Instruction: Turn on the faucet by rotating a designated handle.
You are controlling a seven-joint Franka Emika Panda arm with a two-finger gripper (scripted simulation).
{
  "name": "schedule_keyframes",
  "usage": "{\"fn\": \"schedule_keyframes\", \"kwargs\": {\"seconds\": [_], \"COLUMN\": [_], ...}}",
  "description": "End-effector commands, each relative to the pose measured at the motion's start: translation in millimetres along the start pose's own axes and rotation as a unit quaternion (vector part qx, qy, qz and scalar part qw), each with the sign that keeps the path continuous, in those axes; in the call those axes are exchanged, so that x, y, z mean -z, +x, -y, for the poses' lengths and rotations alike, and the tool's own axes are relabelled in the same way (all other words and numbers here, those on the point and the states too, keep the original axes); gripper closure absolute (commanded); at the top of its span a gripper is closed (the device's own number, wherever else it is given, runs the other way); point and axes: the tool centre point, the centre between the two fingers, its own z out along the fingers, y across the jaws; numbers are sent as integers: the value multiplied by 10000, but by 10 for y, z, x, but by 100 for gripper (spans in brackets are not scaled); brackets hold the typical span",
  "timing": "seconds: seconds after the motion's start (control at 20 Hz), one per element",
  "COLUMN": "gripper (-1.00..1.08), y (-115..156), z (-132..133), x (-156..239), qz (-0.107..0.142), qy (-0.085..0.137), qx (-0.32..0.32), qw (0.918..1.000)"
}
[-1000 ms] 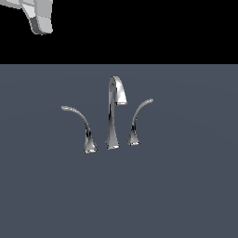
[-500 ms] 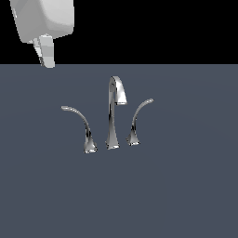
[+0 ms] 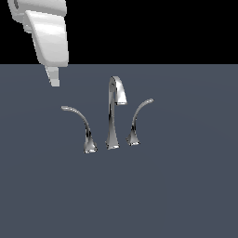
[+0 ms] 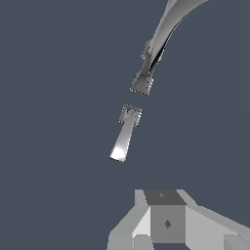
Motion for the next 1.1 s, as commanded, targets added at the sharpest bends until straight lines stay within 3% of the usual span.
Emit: {"fn": "schedule_keyframes", "kwargs": {"seconds": [0.0,1.05], "gripper": [108,108], "y": [32,370], "z": [89,605], "x": [-102,-771], "qz": [0,-42], "qy": [5,-26], "qx": [-210,-1563], "qw": [9998,9877]}}
